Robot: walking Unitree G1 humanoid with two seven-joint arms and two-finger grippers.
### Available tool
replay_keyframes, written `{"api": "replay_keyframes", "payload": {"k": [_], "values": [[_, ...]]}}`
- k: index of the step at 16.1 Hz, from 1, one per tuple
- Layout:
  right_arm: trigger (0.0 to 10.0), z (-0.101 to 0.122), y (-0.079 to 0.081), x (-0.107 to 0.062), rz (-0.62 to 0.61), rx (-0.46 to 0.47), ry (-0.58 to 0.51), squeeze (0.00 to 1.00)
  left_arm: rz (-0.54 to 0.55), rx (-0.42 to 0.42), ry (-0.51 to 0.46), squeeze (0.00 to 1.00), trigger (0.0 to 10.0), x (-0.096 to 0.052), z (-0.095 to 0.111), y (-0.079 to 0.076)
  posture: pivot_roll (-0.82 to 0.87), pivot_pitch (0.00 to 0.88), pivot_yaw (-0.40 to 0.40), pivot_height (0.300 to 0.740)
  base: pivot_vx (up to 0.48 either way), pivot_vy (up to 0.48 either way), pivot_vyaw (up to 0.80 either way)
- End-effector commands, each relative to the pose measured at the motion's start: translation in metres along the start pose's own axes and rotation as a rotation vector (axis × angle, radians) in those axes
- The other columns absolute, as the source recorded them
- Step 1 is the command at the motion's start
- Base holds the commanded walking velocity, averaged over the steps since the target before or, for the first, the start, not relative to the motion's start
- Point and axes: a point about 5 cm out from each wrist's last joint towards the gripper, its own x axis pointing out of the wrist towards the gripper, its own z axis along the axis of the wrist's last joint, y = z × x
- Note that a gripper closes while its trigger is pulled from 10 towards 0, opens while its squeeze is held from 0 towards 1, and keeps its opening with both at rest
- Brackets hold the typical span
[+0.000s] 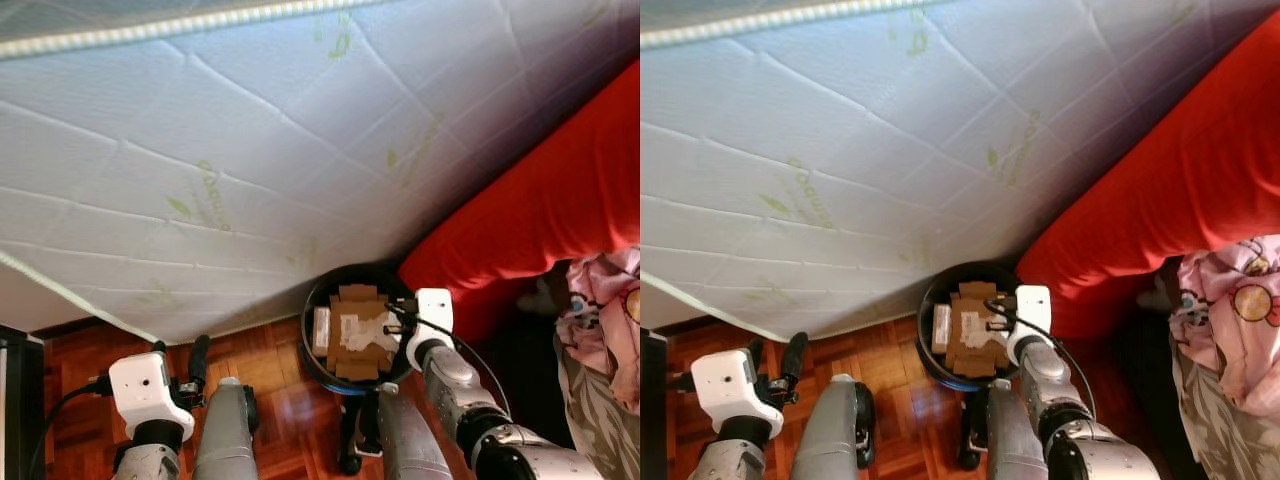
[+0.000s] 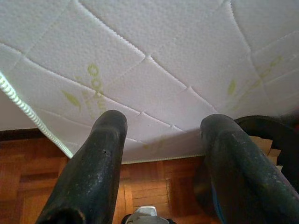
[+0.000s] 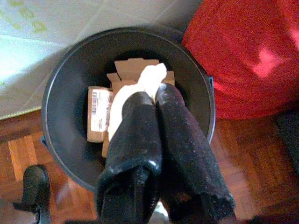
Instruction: Clean up the room
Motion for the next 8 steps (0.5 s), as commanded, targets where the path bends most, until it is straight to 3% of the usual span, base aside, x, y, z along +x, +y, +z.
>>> {"api": "replay_keyframes", "payload": {"k": [1,4,8], "values": [[10.0,-0.002,0.001,-0.001,0.003,0.018,-0.001,0.0,0.017,-0.008,0.034,0.0,10.0,-0.009,-0.002,0.001,0.25,0.459,-0.091,0.65,0.0,0.0,0.0],[10.0,0.008,0.004,0.002,0.014,0.023,-0.033,0.0,0.023,-0.012,0.043,0.0,10.0,-0.02,0.004,-0.001,0.26,0.499,-0.085,0.65,0.0,0.0,0.0],[10.0,0.018,0.003,0.004,0.003,0.022,-0.06,0.0,0.025,-0.012,0.052,0.0,10.0,-0.025,0.009,-0.001,0.27,0.519,-0.077,0.65,0.0,0.0,0.0]]}}
